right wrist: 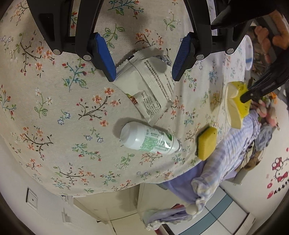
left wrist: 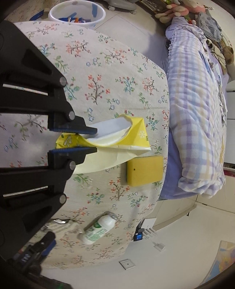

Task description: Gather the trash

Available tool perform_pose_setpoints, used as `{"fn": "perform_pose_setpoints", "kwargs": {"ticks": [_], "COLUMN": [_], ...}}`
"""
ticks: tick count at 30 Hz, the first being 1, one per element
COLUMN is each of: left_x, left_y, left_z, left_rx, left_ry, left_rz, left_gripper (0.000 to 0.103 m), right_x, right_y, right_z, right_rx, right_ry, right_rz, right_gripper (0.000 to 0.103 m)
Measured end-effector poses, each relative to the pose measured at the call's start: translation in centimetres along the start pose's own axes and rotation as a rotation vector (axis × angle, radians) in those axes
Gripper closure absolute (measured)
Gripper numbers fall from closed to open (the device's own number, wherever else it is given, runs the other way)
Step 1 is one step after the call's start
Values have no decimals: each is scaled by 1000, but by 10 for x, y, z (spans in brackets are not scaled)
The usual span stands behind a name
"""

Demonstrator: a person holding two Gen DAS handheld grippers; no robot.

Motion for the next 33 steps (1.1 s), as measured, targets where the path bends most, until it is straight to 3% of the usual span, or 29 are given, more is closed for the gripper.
{"fn": "perform_pose_setpoints", "kwargs": {"ticks": [9, 16, 24, 33], "left_x": [-44, -73, -77, -78], "left_y": [-34, -69, -101, -134], "left_z": [-27, -32, -50, -68], "left_rx": [-35, -52, -15, 12], "left_ry": [-23, -77, -33, 7], "left_rz": [48, -4, -19, -45], "left_gripper": [88, 88, 88, 88], "right_x": [-10, -17, -26, -39], "right_y": [-6, -12, -16, -37], "right_z": [8, 9, 1, -3], "right_rx": [-77, -68, -31, 46], "right_ry": [-8, -36, -69, -108], "right_rz": [-90, -114, -88, -101], "right_gripper": [38, 65, 92, 97]}}
Point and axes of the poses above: each gripper's, at about its wrist camera, not at the fingertips, and z roughly the way its jaws point, y to its right, x to its top, the point moved 9 cm from there along z, roughly the way its jaws point, and after that the axes turned 3 degrees about -z, right-handed, at the moved point
